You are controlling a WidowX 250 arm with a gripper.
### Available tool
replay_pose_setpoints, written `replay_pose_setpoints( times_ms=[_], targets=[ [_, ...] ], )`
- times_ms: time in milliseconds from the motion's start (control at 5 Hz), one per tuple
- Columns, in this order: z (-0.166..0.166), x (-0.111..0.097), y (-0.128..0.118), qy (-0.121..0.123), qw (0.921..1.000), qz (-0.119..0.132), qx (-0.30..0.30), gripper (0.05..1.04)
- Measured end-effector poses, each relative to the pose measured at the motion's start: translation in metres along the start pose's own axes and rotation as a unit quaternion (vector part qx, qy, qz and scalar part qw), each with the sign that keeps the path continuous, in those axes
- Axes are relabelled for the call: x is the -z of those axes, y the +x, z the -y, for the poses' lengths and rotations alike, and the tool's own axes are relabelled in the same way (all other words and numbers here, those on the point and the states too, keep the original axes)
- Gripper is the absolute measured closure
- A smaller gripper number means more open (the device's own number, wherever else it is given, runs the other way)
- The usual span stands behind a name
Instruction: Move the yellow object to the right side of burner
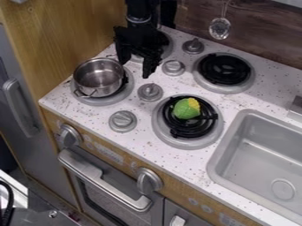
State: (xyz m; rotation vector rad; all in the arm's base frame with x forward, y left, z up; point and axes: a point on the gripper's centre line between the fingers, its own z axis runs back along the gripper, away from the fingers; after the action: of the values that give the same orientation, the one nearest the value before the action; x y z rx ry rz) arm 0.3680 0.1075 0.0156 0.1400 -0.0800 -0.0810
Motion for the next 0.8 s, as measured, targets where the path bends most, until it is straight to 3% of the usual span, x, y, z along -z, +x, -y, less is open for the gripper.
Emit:
replay_pose_setpoints(
  times_ms=[200,400,800],
  targets=[
    [0.004,0.016,-0.008,-0.009,0.9997,-0.022,0.0,0.084],
    [0.0,0.02,0.019,-0.015,0.9999,0.004,0.005,0.084],
    [-0.024,0.028,0.07,0.011,0.9981,0.06,-0.004,0.084]
  ],
)
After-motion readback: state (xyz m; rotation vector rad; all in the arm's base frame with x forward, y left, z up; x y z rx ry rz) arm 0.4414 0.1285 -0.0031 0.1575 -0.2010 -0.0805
